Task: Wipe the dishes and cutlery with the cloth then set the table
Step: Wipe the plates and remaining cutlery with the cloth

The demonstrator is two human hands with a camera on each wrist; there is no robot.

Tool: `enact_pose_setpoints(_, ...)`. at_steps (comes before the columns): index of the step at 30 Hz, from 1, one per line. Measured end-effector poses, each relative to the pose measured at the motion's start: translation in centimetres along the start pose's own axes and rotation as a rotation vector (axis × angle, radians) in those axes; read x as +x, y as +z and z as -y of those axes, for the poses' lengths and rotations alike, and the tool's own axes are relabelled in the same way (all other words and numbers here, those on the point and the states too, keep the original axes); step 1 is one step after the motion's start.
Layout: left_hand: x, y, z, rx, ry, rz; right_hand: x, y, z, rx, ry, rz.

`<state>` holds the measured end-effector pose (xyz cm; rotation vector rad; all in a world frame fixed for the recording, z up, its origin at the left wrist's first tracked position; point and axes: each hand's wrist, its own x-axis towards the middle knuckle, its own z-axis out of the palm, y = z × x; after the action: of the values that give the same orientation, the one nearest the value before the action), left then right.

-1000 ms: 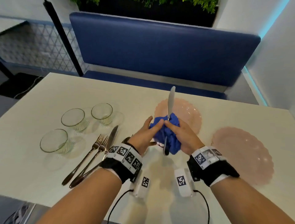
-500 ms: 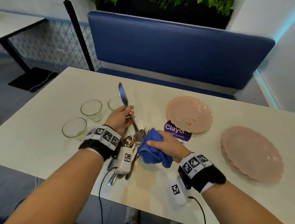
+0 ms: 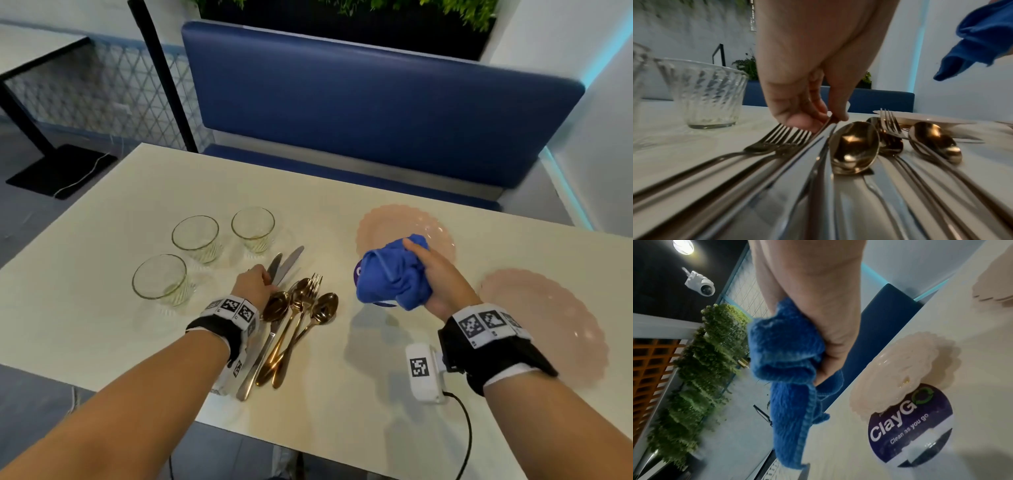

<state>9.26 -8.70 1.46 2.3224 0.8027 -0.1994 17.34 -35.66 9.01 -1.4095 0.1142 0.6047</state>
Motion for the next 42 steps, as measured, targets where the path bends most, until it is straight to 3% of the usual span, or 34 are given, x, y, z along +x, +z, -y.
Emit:
enact_pose_setpoints(7, 1.1, 0.7, -2.7, 0.072, 0.017, -0.034, -0.1, -3.1, 2.0, 0.166, -0.063, -0.074)
enact_pose_setpoints(11, 1.9, 2.4, -8.0, 0.012, 0.162, -0.048, -0.2, -6.2, 3.1, 0.312, -0.150, -0.130)
enact_pose_setpoints(13, 2.1, 4.0, -11.5, -0.005, 0.186, 0.015, -0.1, -7.8, 3.4, 0.396, -0.196, -0.171)
enact_pose_setpoints(17, 2.6, 7.8, -17.0, -0.036, 0.024, 0.164, 0.2, -11.0, 3.5, 0.500, -0.213, -0.192)
enact_pose_setpoints(20, 3.0, 10.5, -18.4, -0.153, -0.104, 0.239, 0.5, -12.8, 2.8, 0.406, -0.131, -0.199)
enact_pose_setpoints(24, 3.6, 12.3, -19.0, -0.388, -0.164, 0.215, 0.8, -15.1, 2.3, 0.275, -0.039, -0.141)
enact_pose_setpoints(26, 3.9, 12.7, -19.4, -0.528, -0.141, 0.115, 1.2, -15.9, 3.1, 0.123, -0.041, -0.113)
enact_pose_setpoints(28, 3.9, 12.8, -19.6, -0.700, -0.135, 0.055, 1.8, -16.0, 4.4, -0.153, -0.144, -0.062)
enact_pose_setpoints(31, 3.4, 12.3, -19.6, -0.888, -0.117, -0.020, 3.3, -14.7, 5.7, -0.579, -0.311, -0.178)
enact_pose_setpoints(33, 3.1, 11.9, -19.3, -0.983, -0.110, -0.016, 4.7, -13.4, 5.8, -0.821, -0.379, -0.144)
enact_pose_setpoints(36, 2.8, 11.9, -18.5, -1.140, -0.098, 0.060, 7.2, -12.3, 4.1, -1.175, -0.296, 0.048)
enact_pose_setpoints(38, 3.6, 12.6, -17.4, -1.159, -0.128, 0.047, 8.3, -12.4, 2.4, -1.429, -0.221, 0.072)
enact_pose_setpoints(42, 2.7, 11.0, -18.0, -1.181, -0.208, -0.003, 7.3, -12.4, -0.5, -1.494, -0.245, 0.132)
